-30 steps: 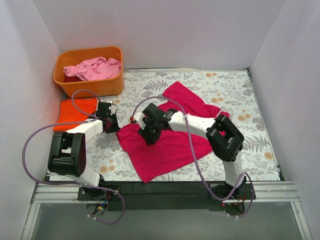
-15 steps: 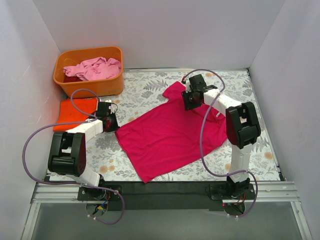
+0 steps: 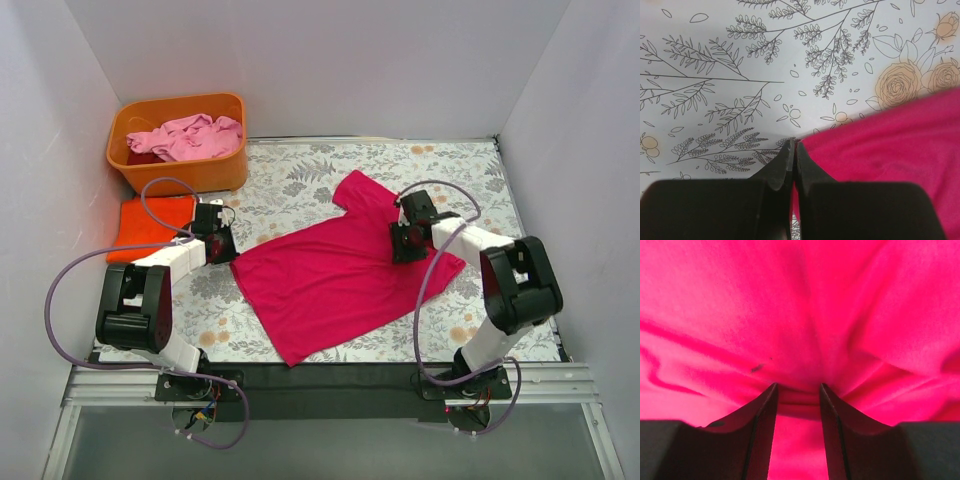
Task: Fold and stack the t-shirts
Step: Flatten the tshirt out
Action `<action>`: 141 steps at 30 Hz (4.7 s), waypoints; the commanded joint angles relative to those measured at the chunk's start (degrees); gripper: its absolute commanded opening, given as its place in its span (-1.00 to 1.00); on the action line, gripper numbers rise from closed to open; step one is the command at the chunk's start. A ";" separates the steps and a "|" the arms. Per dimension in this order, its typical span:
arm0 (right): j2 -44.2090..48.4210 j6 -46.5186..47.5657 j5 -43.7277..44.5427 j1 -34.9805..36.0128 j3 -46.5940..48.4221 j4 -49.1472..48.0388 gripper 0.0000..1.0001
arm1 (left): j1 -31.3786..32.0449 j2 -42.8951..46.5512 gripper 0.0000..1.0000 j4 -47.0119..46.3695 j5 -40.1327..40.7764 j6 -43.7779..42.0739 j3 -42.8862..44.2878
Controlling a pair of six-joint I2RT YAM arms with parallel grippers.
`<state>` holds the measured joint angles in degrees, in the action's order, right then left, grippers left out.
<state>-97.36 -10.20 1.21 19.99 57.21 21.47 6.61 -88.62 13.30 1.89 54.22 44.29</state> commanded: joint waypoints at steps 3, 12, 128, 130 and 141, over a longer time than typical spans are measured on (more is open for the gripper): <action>9.98 -4.83 -2.95 -0.04 -13.51 11.48 -0.13 | 0.07 2.84 -1.00 -0.29 -0.74 -0.95 -0.35; 19.85 0.16 -5.09 -0.21 -5.56 12.36 -0.06 | 0.07 3.37 -1.00 0.24 -1.01 -1.31 -0.88; 40.94 36.30 2.48 -11.20 42.19 -14.27 -0.97 | -0.28 28.95 -1.00 8.06 1.01 -11.50 54.67; 38.84 36.47 1.95 -11.20 42.63 -14.27 -0.97 | -0.37 26.67 -1.00 8.41 1.18 -12.55 54.32; 23.72 35.95 0.98 -11.29 30.28 -16.89 -0.97 | -0.37 13.39 -1.00 -1.67 2.33 -11.24 31.69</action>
<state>-69.93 24.99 0.93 9.08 93.21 7.49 6.59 -72.64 15.99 2.52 42.70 84.51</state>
